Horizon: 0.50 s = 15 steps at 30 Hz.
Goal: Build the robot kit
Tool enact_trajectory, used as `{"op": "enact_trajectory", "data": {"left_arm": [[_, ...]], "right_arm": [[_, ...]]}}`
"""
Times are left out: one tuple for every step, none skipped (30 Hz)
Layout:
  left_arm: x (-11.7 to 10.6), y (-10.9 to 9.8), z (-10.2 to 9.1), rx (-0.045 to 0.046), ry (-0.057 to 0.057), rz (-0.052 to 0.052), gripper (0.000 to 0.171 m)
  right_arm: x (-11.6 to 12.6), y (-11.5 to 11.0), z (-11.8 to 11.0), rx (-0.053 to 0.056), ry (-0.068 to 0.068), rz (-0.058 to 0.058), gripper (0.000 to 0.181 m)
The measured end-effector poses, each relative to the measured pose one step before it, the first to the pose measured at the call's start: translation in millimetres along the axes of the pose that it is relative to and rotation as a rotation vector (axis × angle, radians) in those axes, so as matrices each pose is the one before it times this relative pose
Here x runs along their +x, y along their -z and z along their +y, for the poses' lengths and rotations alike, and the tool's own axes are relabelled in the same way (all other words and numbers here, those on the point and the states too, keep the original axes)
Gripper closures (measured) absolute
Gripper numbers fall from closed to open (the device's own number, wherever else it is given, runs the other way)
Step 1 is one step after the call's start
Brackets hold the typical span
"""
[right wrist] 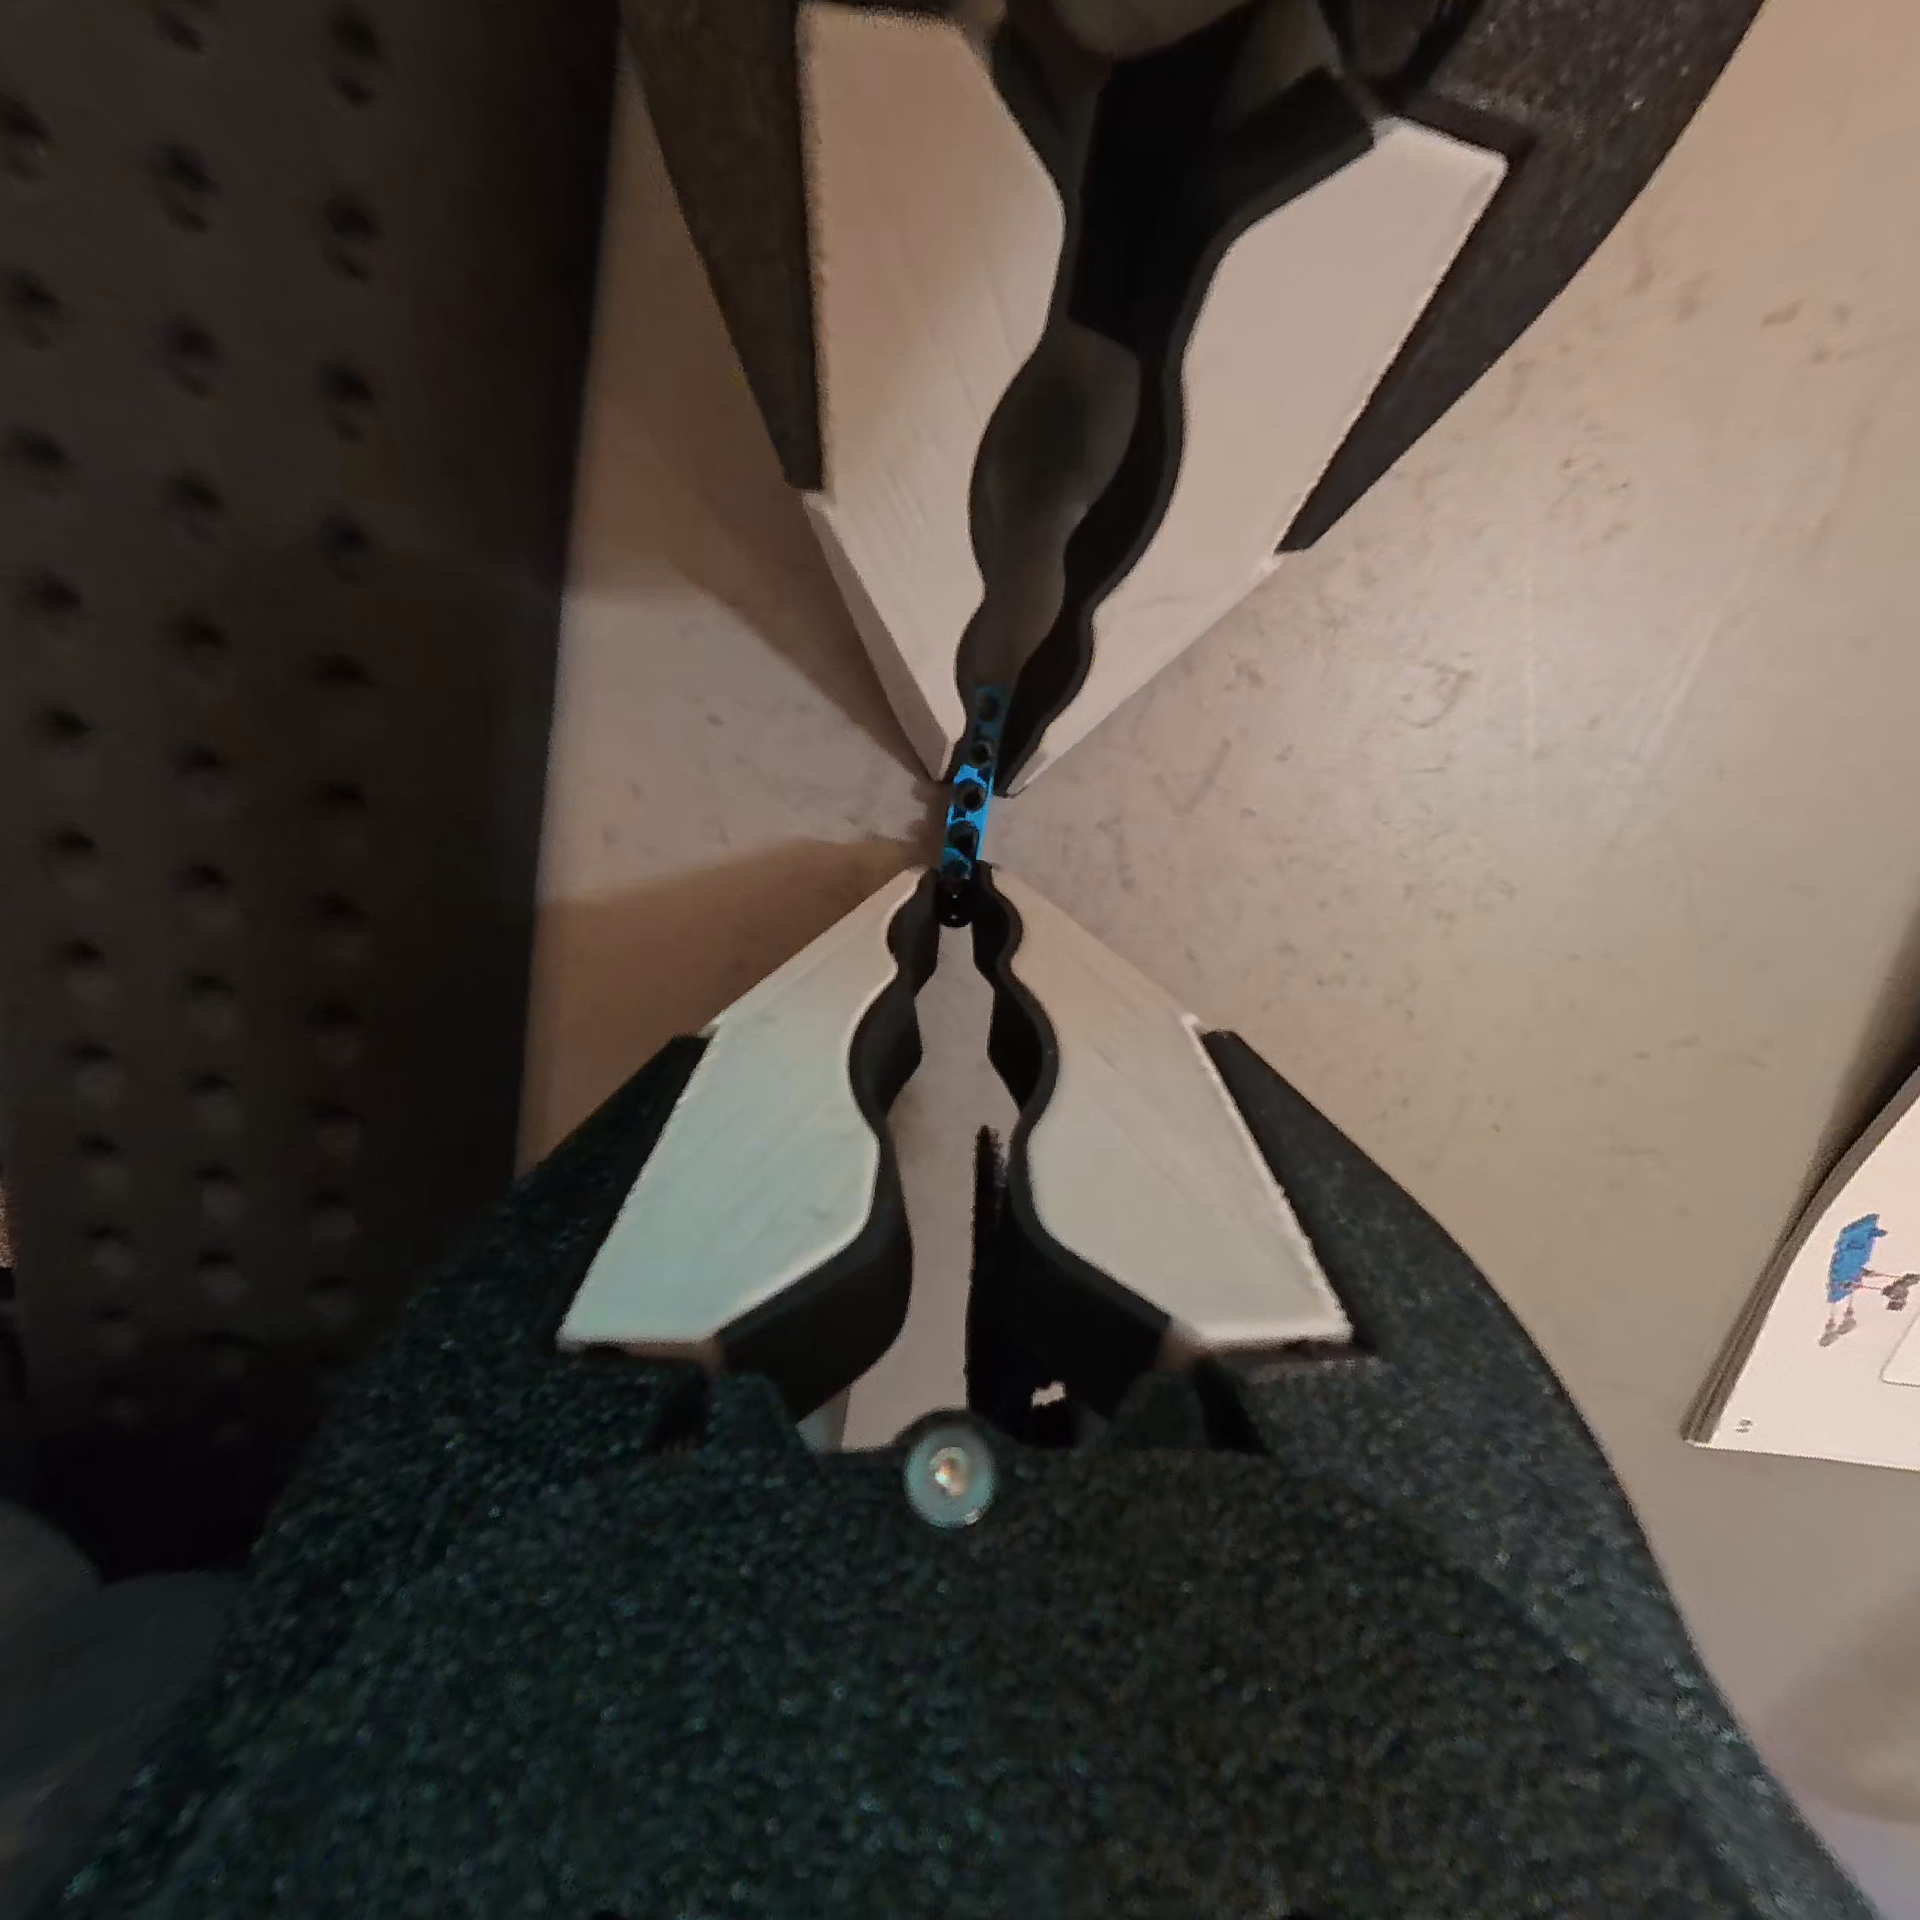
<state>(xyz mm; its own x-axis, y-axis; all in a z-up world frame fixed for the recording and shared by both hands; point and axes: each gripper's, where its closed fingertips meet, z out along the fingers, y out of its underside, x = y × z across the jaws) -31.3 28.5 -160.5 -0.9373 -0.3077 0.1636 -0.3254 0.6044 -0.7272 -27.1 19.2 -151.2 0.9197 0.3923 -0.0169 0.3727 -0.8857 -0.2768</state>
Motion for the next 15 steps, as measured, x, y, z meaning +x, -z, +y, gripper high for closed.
{"op": "enact_trajectory", "data": {"left_arm": [[0.08,0.01,0.03,0.0,-0.0035,-0.0029,0.165],[0.01,-0.03,0.04,-0.00003,-0.0053,-0.0041,0.165],[0.09,0.03,0.06,-0.00001,-0.0042,-0.0032,0.165],[0.02,-0.06,-0.03,-0.00002,-0.0006,-0.0005,0.165],[-0.05,0.03,-0.03,-0.00001,0.0014,0.0012,0.165],[0.07,0.0,0.0,0.0,0.0001,0.0004,0.165],[0.01,0.01,0.0,-0.00007,-0.0044,-0.0023,0.165],[0.1,-0.03,0.0,-0.00015,-0.01,-0.005,0.165],[0.06,0.03,0.01,-0.0001,-0.0085,-0.0052,0.165],[0.01,-0.04,-0.04,0.00007,-0.0047,-0.0037,0.165],[0.09,0.0,0.02,0.00006,-0.0056,-0.004,0.165],[0.0,-0.06,-0.02,0.00003,-0.0079,-0.0044,0.165],[0.07,0.04,-0.06,-0.00007,-0.0093,-0.004,0.165],[0.07,-0.05,-0.04,-0.00013,-0.0086,-0.0029,0.165],[0.33,-0.09,0.02,-0.00023,-0.0049,-0.0006,0.165]], "right_arm": [[0.1,0.1,0.63,0.01,-0.0003,-0.001,0.176],[-0.01,-0.17,-0.78,0.017,-0.0015,-0.0007,0.176],[-0.06,0.09,0.34,0.0101,-0.0083,-0.0029,0.176],[0.1,-0.09,-0.3,0.009,-0.0036,-0.0012,0.176],[0.06,-0.32,-1.18,0.0108,0.0016,0.0011,0.176],[0.0,-0.03,-0.17,0.003,0.002,0.0014,0.176],[0.19,-0.01,0.02,0.0014,-0.002,-0.0017,0.176],[-0.06,-0.1,-0.34,0.0047,-0.0002,-0.003,0.176],[0.07,0.07,-0.03,0.0088,-0.0009,-0.0058,0.176],[0.14,0.04,0.4,0.0098,-0.0066,-0.0062,0.176],[-0.05,0.18,0.39,0.0077,-0.0056,-0.0051,0.176],[-0.09,0.0,0.26,0.0062,-0.0092,-0.008,0.176],[-0.04,0.19,1.1,-0.0014,-0.0132,-0.0097,0.176],[-0.1,0.2,1.35,-0.0091,-0.0112,-0.0094,0.176],[-0.61,-0.01,0.15,-0.0053,-0.0051,-0.013,0.176]]}}
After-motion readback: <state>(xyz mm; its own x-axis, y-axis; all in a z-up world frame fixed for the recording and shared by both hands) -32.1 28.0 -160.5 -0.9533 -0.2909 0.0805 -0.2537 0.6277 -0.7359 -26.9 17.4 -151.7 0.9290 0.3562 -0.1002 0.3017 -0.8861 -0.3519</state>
